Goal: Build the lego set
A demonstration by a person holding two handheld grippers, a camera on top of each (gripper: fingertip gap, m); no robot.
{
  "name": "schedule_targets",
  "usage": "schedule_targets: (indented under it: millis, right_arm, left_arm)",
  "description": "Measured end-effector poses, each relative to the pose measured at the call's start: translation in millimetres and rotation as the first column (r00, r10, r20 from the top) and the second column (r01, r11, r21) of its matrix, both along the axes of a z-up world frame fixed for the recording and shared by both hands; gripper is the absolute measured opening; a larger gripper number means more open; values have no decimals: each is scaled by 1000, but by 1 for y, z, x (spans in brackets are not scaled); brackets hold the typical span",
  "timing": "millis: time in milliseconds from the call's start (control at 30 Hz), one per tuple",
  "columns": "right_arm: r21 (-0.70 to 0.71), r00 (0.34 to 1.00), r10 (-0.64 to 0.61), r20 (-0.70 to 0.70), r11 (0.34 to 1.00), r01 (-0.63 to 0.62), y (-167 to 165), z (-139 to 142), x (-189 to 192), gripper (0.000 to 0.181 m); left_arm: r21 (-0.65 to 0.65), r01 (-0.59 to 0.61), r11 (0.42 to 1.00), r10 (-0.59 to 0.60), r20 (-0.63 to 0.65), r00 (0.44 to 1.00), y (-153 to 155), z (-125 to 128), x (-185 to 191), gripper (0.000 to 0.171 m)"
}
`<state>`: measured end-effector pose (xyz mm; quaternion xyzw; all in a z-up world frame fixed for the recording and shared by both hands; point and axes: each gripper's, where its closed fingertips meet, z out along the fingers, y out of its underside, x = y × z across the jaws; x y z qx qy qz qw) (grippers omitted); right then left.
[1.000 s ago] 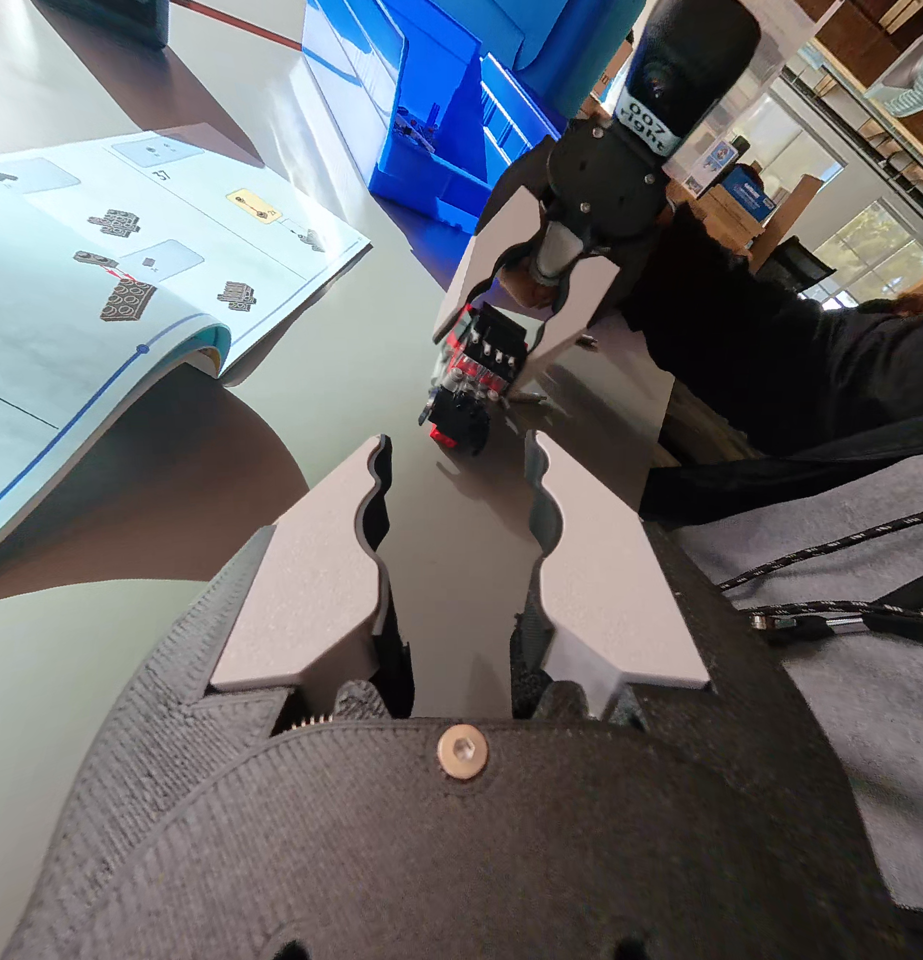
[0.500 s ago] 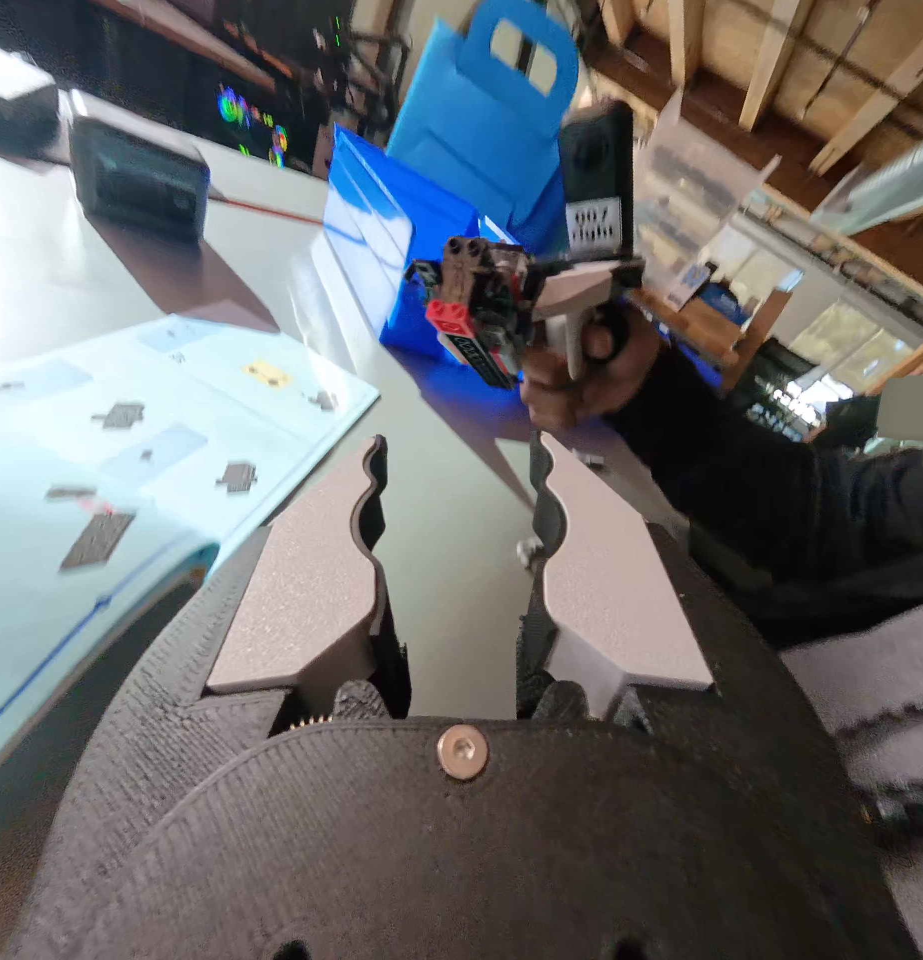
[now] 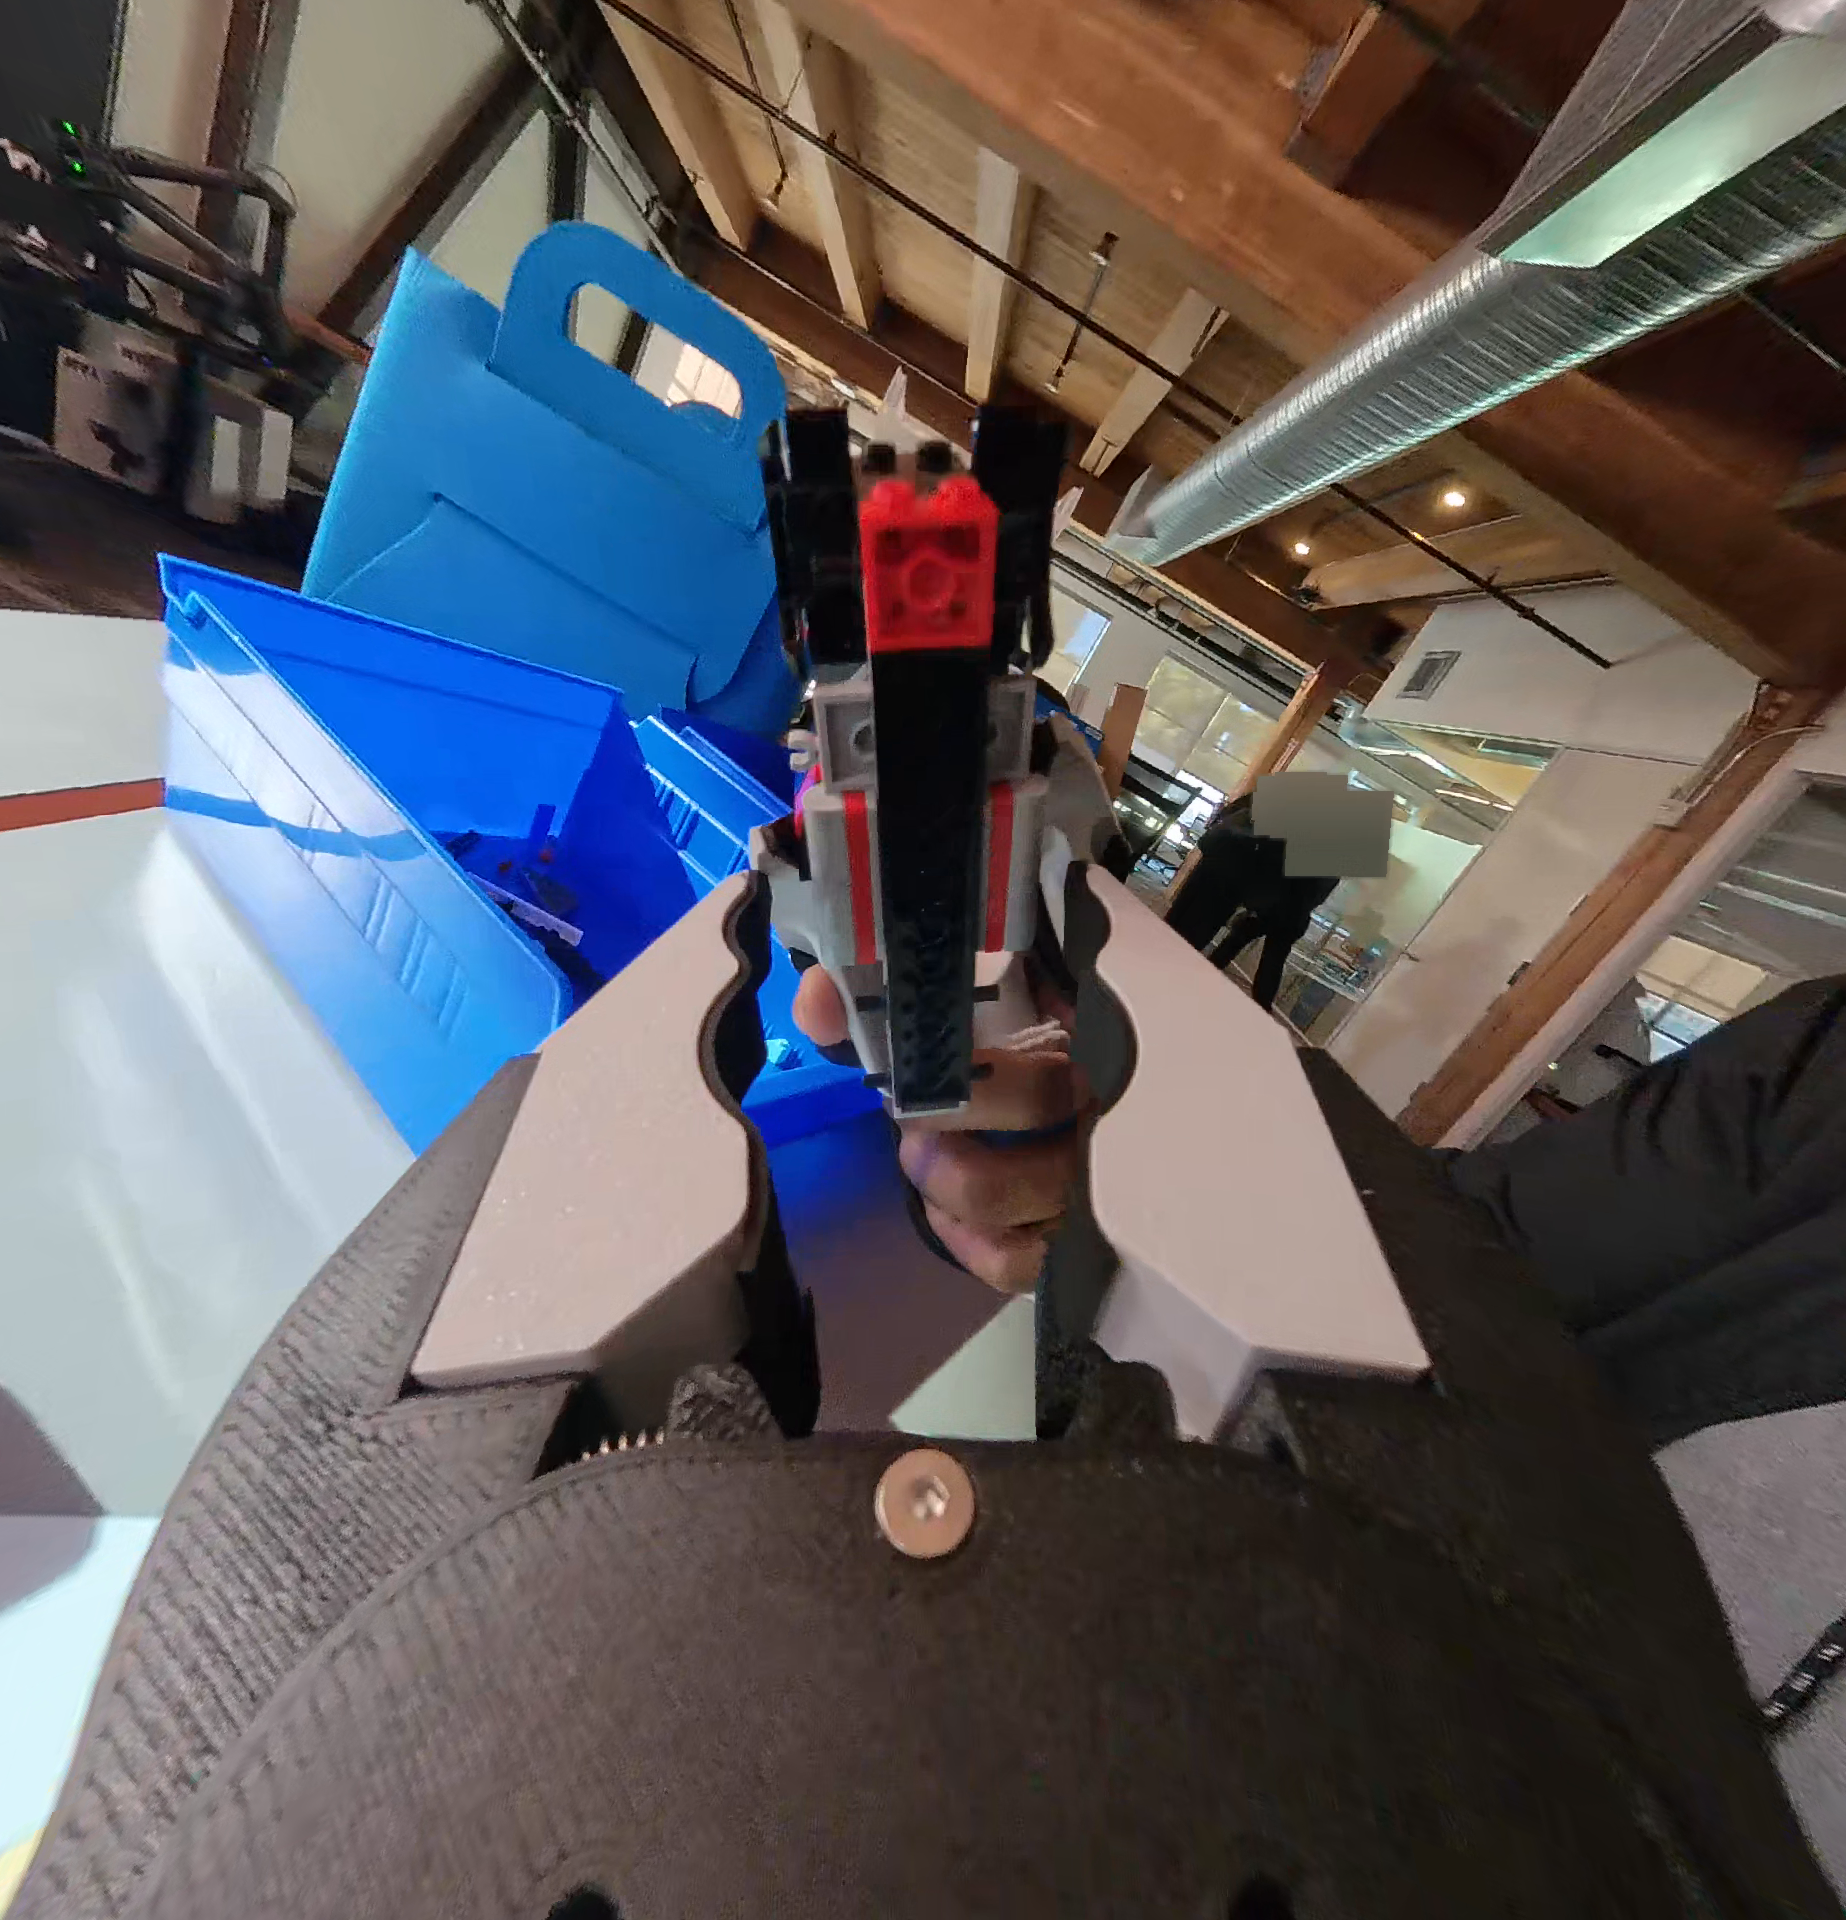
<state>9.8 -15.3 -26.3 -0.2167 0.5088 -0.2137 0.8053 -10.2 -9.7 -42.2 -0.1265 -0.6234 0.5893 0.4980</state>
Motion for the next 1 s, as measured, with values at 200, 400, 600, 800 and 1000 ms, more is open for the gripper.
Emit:
schedule_targets:
  millis: [200,400,600,800,1000]
  right_arm:
    - [102,999,-40,-10,994,41,-18,-18,-1,52]
    - [120,996,-75,-40,990,79,-21,-28,0,53]
    - [79,992,-96,-78,992,102,-18,-37,5,52]
    - [-32,985,-94,-142,995,90,-11,-43,9,52]
    - [-82,985,-84,-154,994,72,-7,-39,7,65]
  left_arm:
    - [46,-25,999,27,-53,998,-19,-19,0,52]
    - [82,-44,996,50,-70,996,-22,-27,0,54]
    - [125,-50,991,66,-124,990,-22,-34,5,53]
    - [119,-40,992,56,-135,989,-14,-36,9,47]
    - [131,-26,991,52,-205,977,-14,-35,18,47]
